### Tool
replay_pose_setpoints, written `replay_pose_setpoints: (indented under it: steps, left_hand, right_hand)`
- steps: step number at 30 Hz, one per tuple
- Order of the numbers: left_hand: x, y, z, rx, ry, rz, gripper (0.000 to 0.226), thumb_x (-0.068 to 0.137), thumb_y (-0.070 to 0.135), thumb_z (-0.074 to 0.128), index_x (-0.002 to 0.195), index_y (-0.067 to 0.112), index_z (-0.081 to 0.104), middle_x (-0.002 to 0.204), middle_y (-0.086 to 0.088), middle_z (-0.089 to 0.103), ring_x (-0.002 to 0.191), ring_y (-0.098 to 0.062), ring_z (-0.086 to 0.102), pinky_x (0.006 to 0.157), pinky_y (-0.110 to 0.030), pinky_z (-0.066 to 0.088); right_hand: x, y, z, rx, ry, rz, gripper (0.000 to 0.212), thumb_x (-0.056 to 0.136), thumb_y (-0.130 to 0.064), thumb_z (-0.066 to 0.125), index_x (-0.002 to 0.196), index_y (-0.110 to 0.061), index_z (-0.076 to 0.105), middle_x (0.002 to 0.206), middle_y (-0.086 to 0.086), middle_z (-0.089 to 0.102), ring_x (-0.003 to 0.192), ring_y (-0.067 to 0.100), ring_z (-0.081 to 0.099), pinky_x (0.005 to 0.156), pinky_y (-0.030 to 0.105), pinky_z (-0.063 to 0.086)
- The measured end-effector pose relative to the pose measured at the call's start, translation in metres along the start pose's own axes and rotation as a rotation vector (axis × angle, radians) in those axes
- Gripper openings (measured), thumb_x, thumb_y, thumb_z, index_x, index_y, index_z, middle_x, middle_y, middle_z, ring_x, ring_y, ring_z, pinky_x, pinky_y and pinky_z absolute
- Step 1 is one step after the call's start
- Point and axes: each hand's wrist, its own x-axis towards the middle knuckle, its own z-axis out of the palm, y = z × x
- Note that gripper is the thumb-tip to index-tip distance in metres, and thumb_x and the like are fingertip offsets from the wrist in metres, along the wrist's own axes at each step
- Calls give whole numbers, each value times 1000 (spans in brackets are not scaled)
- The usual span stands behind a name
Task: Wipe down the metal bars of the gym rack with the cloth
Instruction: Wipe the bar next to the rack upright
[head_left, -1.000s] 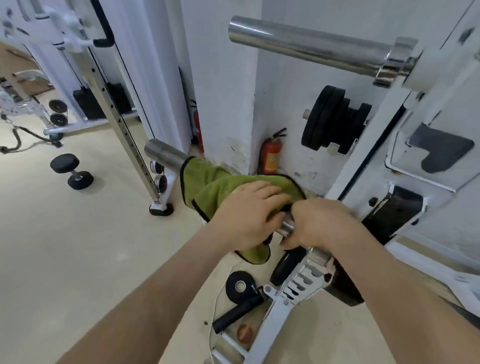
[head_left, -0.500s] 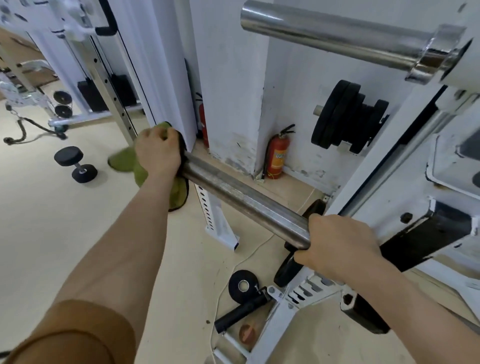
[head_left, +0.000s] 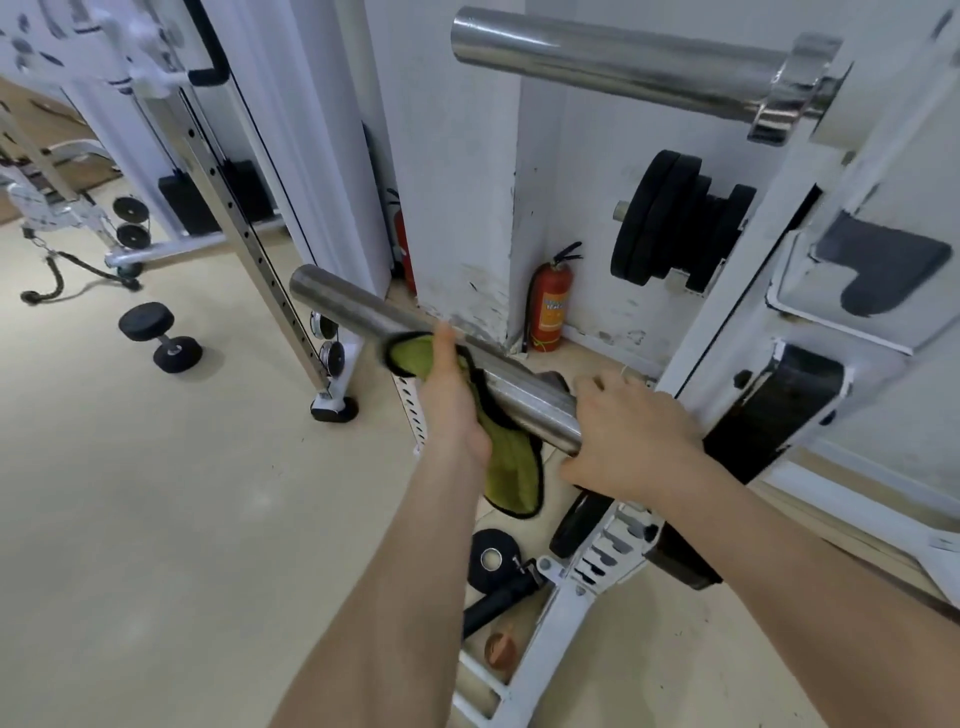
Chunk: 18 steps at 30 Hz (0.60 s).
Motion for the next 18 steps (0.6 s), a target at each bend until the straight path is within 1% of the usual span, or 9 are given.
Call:
replay_pose_setpoints:
  steps: [2,4,8,10,12,14,15,17,18]
  left_hand:
    - [-16,-31,4,34,-60,-72,95,48,75,79,121,17,65,115,-12,70,103,-31,68,95,-50,51]
    - [-37,-55,9,72,-147,-131,86,50,75,78,116,20,69,117,-13,69,105,-31,67,98,-50,48]
    - [-87,-58,16,414,-125,-163,55,73,63,69,91,12,74,89,-15,75,84,-30,73,83,-49,57]
    - [-103,-46,6,640,-131,-64,44,85,50,65,88,7,71,83,-14,74,80,-31,72,79,-50,59]
    - [-127,-35,-2,746,-240,77,32,90,34,65,84,3,72,83,-18,73,81,-35,71,78,-51,58]
    - [-154,-25,5,611,-374,135,22,92,24,62,86,7,74,89,-18,73,86,-33,71,80,-45,58]
    - [-165,-20,14,498,-443,112,20,92,25,61,87,11,75,93,-17,73,90,-32,70,83,-44,57]
    - [-177,-11,32,384,-586,41,25,89,39,60,92,21,76,104,-13,73,101,-28,68,92,-44,52]
    - [-179,-7,39,428,-657,32,35,88,50,57,99,22,75,109,-10,72,106,-25,67,96,-43,49]
  right_hand:
    - [0,4,2,42,-3,-60,104,68,-57,63,150,-17,13,155,8,20,137,27,29,102,44,38]
    - [-2,7,1,183,62,-107,101,71,-54,57,152,-21,8,162,0,2,145,22,15,112,47,28]
    - [-11,12,2,550,309,-143,61,78,-29,49,138,-23,44,158,-6,24,143,13,22,117,40,21]
    - [-23,12,4,638,392,-159,53,86,-21,52,138,-20,47,156,-6,30,142,12,24,117,29,18]
    - [-47,11,6,708,468,-141,49,92,-25,51,141,-20,46,153,-8,35,140,5,27,113,17,17]
    - [-80,9,6,949,469,-140,51,92,-39,52,141,-27,46,146,-14,44,135,-2,35,114,21,27]
    - [-96,7,3,1181,394,-163,56,90,-44,56,142,-31,42,141,-17,49,132,-2,41,111,26,35]
    - [-118,7,-4,1590,256,-178,68,86,-40,64,143,-41,29,128,-27,57,123,-4,51,99,20,45]
    - [-123,10,-4,1619,274,-149,70,85,-36,67,142,-44,26,122,-31,59,118,-7,53,94,15,46]
